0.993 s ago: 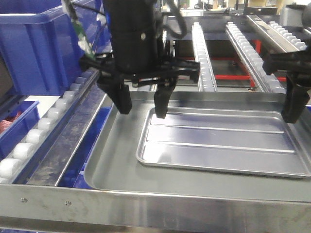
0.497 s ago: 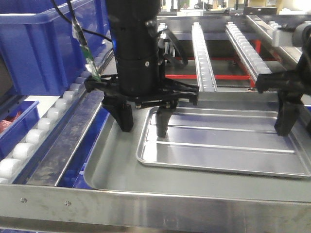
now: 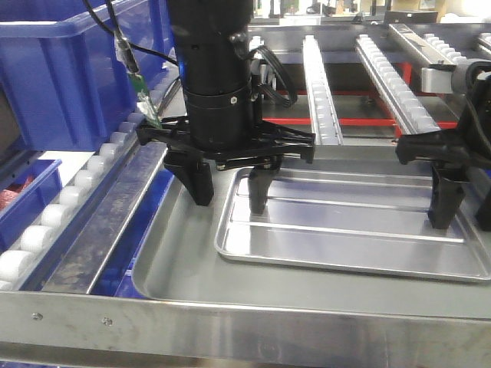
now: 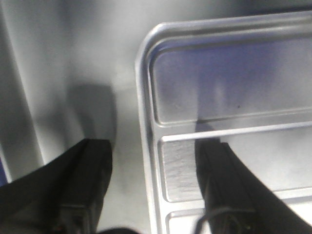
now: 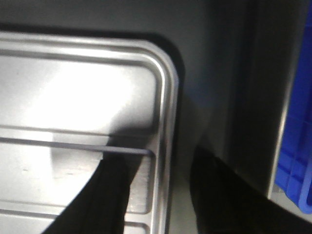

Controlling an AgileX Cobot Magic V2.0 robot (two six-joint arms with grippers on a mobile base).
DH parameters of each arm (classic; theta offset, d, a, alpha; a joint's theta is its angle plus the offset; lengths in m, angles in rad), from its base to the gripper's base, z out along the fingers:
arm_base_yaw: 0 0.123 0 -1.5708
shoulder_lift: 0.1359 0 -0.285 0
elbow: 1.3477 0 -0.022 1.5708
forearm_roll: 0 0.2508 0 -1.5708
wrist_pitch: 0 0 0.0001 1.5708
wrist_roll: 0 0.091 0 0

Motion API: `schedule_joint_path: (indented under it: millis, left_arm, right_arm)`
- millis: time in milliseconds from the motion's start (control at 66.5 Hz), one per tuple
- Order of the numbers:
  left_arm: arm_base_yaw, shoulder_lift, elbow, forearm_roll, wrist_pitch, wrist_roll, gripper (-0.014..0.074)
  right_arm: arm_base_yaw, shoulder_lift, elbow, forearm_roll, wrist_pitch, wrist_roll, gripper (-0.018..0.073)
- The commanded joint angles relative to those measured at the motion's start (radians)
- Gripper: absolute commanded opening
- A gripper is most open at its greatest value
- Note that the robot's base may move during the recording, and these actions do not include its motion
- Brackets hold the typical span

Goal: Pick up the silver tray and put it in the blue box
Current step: 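Close both grippers on the small silver tray's rims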

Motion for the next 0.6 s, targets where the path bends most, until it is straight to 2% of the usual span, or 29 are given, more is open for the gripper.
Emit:
schedule_joint_path:
  millis: [0, 226, 346, 451, 587]
  left_arm:
    - [-0.002, -0.053, -0.033, 0.004, 0.003, -0.002, 0.0305]
    - [0.0, -0.053, -0.033, -0.004, 0.028, -0.012, 0.0305]
    - [0.01, -0.053, -0.033, -0.049, 0.028, -0.012, 0.0305]
    - [0.01, -0.053, -0.033, -0.049, 0.028, -0.012, 0.0305]
    - [0.01, -0.049, -0.033, -0.049, 0.024, -0.012, 0.0305]
  right_arm:
    - [-0.007, -0.022, -0.027, -0.011, -0.035, -0.008, 0.0415]
    - [-0.007, -0.013, -0.027, -0.012, -0.034, -0.008, 0.0415]
    - [-0.007, -0.013, -0.027, -0.012, -0.034, -0.008, 0.0415]
    - [-0.007, -0.013, -0.027, -0.012, -0.034, -0.009, 0.0412]
    - [-0.007, -0.013, -0.027, -0.012, -0.034, -0.009, 0.0361]
